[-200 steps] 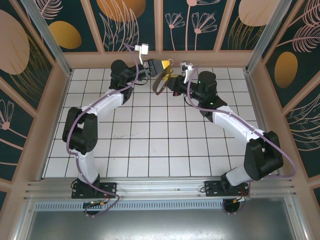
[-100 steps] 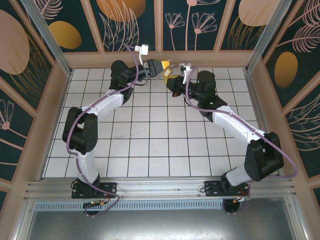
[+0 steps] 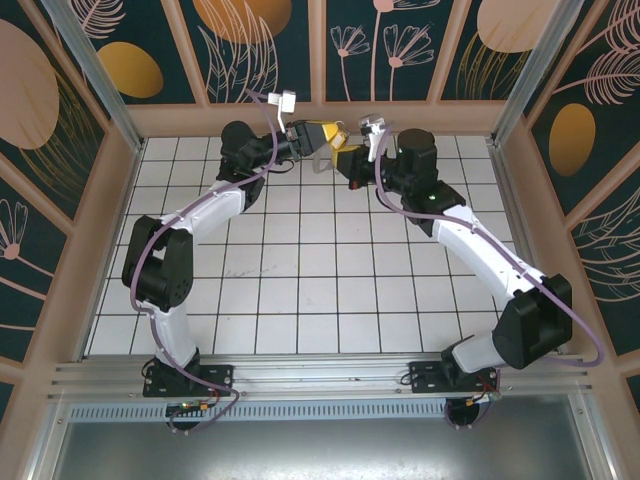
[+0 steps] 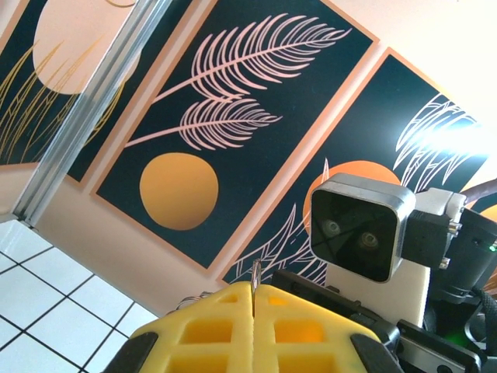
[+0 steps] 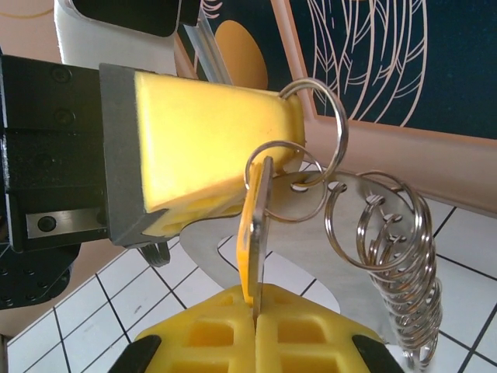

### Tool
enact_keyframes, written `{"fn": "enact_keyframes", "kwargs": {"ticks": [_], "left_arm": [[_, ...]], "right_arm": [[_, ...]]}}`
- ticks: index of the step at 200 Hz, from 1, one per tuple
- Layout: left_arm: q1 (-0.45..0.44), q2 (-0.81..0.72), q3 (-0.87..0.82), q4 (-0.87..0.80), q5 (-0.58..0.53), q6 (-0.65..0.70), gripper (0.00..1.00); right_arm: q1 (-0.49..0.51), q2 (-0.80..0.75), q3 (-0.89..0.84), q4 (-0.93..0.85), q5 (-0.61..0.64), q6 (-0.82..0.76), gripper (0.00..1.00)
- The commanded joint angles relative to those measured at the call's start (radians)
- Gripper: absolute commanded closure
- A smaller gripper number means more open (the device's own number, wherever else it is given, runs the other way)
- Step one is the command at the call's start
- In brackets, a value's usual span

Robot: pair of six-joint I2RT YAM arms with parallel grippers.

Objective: Put the keys on the keyring

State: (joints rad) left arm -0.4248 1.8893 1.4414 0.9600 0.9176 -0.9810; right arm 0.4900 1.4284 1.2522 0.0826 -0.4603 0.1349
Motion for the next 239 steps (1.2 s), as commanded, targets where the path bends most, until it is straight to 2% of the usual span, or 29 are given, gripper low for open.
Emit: {"fn": "enact_keyframes", "kwargs": {"ticks": [1,51,96,172,239], "left_arm": [[-0.008,-0.039,-0.009,-0.005,0.012,0.043,1.00],[-0.008,-0.052,-0.003,-0.046,0.008,0.080,1.00],[-0.008,-0.056,-0.003,-0.049,0.005,0.081,1.00],[-0.008,-0.055,-0.008,-0.047,0.003,0.086,1.00],[-0.008,-0.062,-0.010,-0.085,-0.004,0.121,1.00]], "right_arm": [[-0.008,-0.019,0.059,-0.059,0.006,-0.064,1.00],[-0.024,0.028,0.125,-0.271,-0.052,-0.159,1.00],[-0.024,0.057,0.132,-0.369,-0.107,-0.208,1.00],[-0.044,0.055,0.139,-0.390,-0.022,-0.199,1.00],[-0.086,0.036,0.166,-0.424,-0.026,-0.210,1.00]]}}
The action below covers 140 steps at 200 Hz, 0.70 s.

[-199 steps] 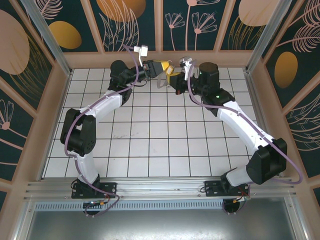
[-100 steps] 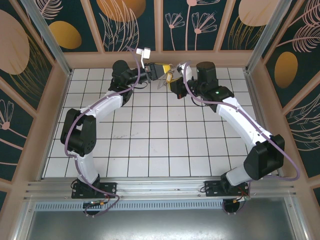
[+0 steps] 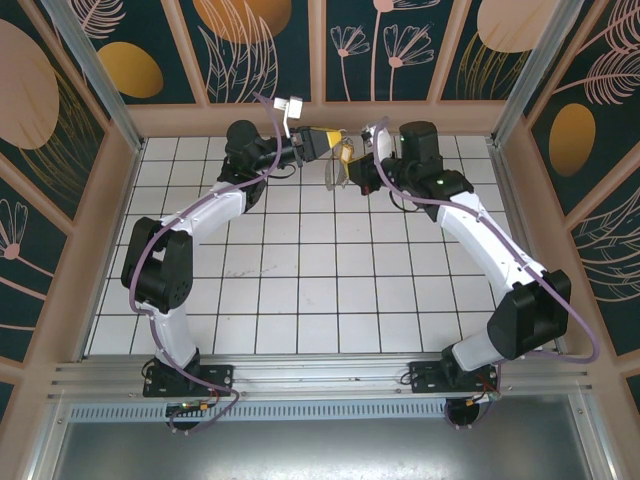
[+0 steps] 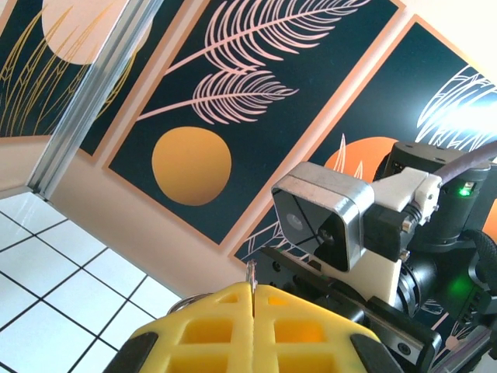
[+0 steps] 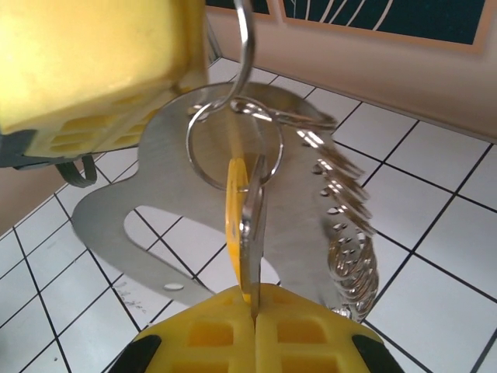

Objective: Put the keys on the keyring

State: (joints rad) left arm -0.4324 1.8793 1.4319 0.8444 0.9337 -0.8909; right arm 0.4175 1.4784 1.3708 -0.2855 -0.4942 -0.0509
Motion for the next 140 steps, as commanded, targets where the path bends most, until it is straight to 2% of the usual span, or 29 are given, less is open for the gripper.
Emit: {"fn": "enact_keyframes", "kwargs": {"ticks": [1,140], "left_arm": [[0.000,-0.052,-0.001,0.029,-0.021,0.032,1.00],[-0.004,-0.052,-0.001,-0.029,-0.020,0.084,1.00]], "right_arm": [[-0.014,-0.014,0.049,-0.056,0.008,-0.025,1.00],[-0.019,0.022,0.192,-0.134,-0.039,-0.088,1.00]]}}
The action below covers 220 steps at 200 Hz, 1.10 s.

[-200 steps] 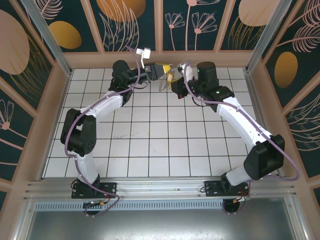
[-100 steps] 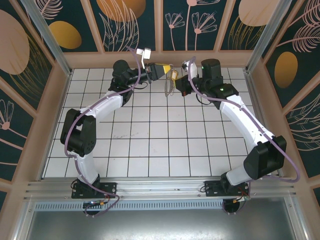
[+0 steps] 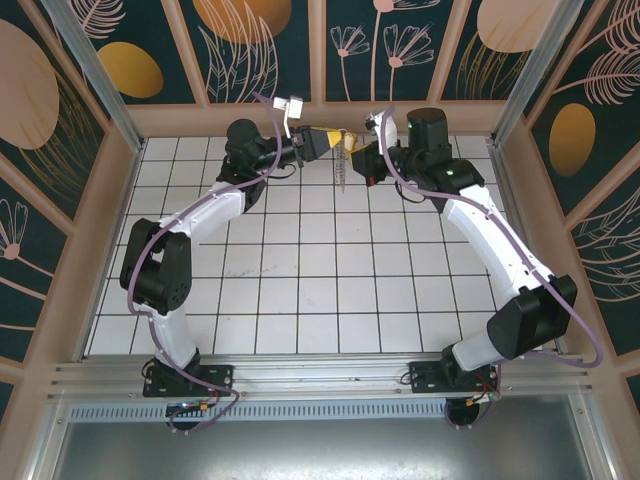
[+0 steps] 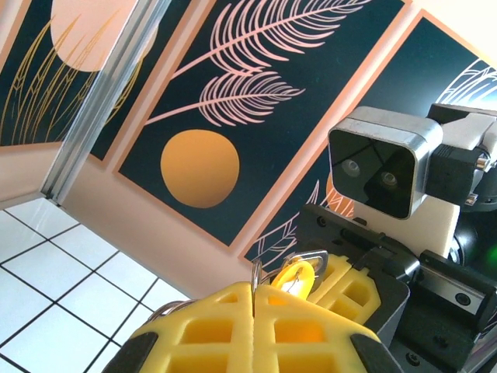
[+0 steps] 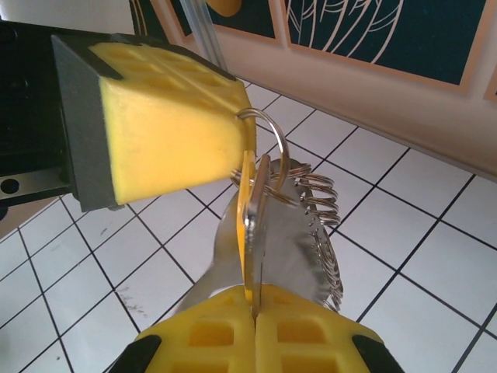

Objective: Put the keys on the keyring

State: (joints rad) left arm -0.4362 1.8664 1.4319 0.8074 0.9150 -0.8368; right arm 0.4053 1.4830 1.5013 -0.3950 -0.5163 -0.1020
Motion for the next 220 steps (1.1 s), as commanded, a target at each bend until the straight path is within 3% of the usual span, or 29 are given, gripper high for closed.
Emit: {"fn": "enact_keyframes", "kwargs": {"ticks": [1,41,115,220], "left_arm": [[-0.001,-0.039,-0.001,0.008,-0.002,0.030,1.00],[-0.004,-0.045,-0.001,-0.012,0.001,0.048,1.00],[-0.006,-0.052,0.001,-0.033,0.006,0.062,1.00],[-0.012,-0.058,0.007,-0.057,-0.005,0.082,1.00]], "right_arm": [[-0.008,0.018,0.063,-0.026,-0.016,-0.038,1.00],[-0.041,0.064,0.136,-0.093,-0.010,-0.082,1.00],[-0.128,0.088,0.231,-0.107,-0.172,-0.084,1.00],[-0.131,0.064,0.158,-0.046,-0.204,-0.059,1.00]]}}
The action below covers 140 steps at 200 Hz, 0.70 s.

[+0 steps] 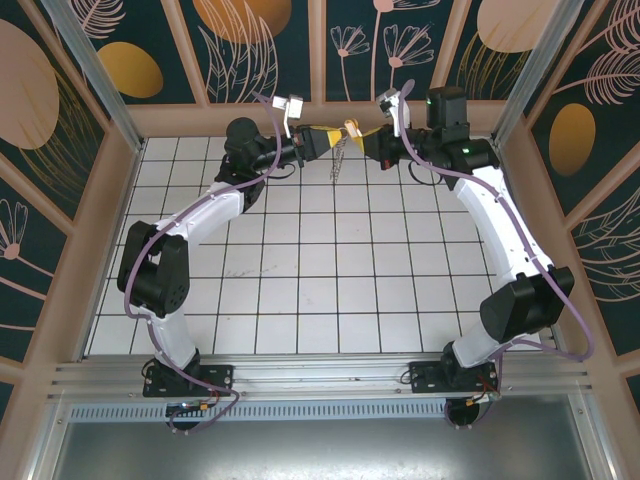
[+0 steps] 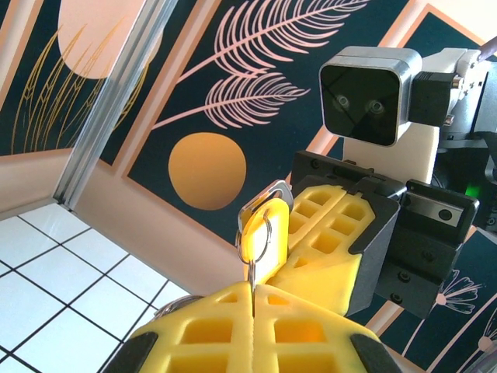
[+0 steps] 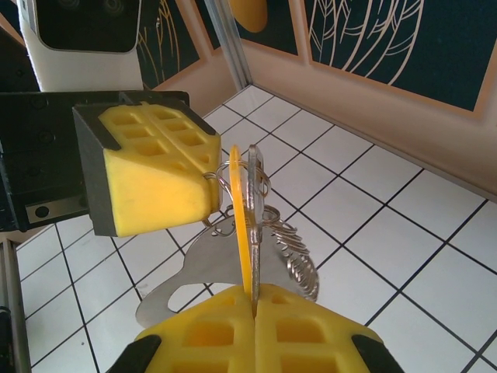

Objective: Put the keys on the keyring

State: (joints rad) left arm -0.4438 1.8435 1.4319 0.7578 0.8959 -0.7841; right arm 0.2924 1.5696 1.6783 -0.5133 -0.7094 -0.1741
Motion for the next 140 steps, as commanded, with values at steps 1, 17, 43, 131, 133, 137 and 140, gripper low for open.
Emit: {"fn": "enact_keyframes", "kwargs": {"ticks": [1,17,43,131,133,137,140], "left_arm": [[-0.004,-0.035,0.008,-0.008,0.015,0.030,1.00],[-0.003,-0.034,0.009,-0.009,0.015,0.028,1.00],[-0.004,-0.033,0.012,-0.013,0.016,0.032,1.00],[-0.004,-0.034,0.019,-0.073,0.008,0.081,1.00],[-0.004,-0.034,0.020,-0.075,0.006,0.081,1.00],[-0.004,-0.032,0.021,-0.076,0.007,0.083,1.00],[-0.004,-0.032,0.021,-0.077,0.006,0.082,1.00]], "right_arm": [[-0.018,-0.024,-0.020,0.074,-0.011,0.013,1.00],[-0.018,-0.035,-0.038,0.082,-0.005,0.015,1.00],[-0.020,-0.051,-0.063,0.103,0.011,0.025,1.00],[-0.019,-0.130,-0.192,0.191,0.190,0.044,1.00],[-0.017,-0.131,-0.194,0.193,0.194,0.044,1.00],[-0.016,-0.135,-0.198,0.199,0.199,0.044,1.00],[-0.014,-0.138,-0.202,0.204,0.205,0.044,1.00]]}}
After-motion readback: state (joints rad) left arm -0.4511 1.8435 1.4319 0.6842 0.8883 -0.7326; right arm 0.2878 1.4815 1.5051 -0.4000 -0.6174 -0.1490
